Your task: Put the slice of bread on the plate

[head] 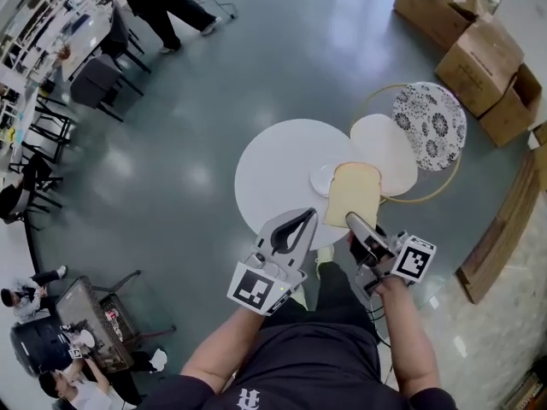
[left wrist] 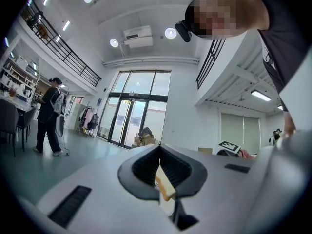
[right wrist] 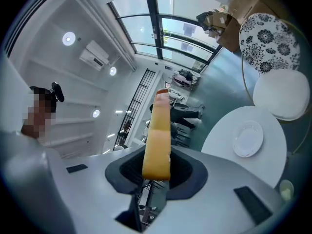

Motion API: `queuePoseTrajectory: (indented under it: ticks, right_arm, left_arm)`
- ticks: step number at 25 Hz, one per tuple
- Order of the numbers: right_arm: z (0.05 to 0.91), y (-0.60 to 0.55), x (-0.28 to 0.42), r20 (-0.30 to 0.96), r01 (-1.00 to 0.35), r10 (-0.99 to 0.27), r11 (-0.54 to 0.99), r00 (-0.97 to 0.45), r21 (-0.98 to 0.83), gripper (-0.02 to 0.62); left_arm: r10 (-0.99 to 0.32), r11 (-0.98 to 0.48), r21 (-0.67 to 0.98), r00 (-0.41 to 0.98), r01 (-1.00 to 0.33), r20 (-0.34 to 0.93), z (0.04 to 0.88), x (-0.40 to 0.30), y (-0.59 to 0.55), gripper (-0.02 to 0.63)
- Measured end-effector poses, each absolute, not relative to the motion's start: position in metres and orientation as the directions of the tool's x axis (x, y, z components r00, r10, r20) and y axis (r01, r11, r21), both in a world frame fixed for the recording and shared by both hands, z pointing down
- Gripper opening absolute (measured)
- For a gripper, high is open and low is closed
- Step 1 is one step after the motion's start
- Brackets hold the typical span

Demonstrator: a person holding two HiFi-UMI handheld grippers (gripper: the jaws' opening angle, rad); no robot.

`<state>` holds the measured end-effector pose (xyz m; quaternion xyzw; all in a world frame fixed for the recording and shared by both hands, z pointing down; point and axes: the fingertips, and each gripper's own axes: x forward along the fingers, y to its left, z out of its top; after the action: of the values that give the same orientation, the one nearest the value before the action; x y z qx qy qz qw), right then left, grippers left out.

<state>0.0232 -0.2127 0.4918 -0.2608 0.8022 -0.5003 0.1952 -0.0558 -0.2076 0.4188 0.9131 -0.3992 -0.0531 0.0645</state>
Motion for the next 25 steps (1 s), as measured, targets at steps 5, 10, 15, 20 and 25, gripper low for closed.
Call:
queuePoseTrajectory:
  ticks: [5, 10, 15, 20, 25]
  right_arm:
    - [0.557, -0.245, 0.031, 0.001, -0.238, -0.602, 0.315, -0.798, -0.919, 0.089]
    - [0.602, -0.265, 0.025, 0.024, -0.231, -0.594, 0.275, -0.804, -0.933, 0.089]
    - [0.640, -0.279, 0.020, 0.035, -0.221, -0.595, 0.243, -0.803, -0.945, 0.089]
    - [0.684, -0.298, 0.022, 0.067, -0.217, -0.592, 0.185, -0.803, -0.959, 0.089]
    - [0.722, -0.317, 0.016, 0.090, -0.211, -0.579, 0.145, -0.810, -0.967, 0.089]
  left_arm:
    - [-0.745, -0.659, 0.177, 0.667, -0.731, -0.020, 0.465, -0.044, -0.240, 0.006]
    - [-0.752, -0.646, 0.195, 0.659, -0.738, 0.001, 0.500, -0.044, -0.260, 0.006]
    - [-0.751, -0.647, 0.194, 0.660, -0.738, 0.007, 0.525, -0.047, -0.273, 0.006]
    - [-0.755, -0.640, 0.197, 0.656, -0.743, 0.022, 0.550, -0.044, -0.284, 0.006]
    - [-0.753, -0.639, 0.208, 0.658, -0.740, 0.027, 0.571, -0.043, -0.293, 0.006]
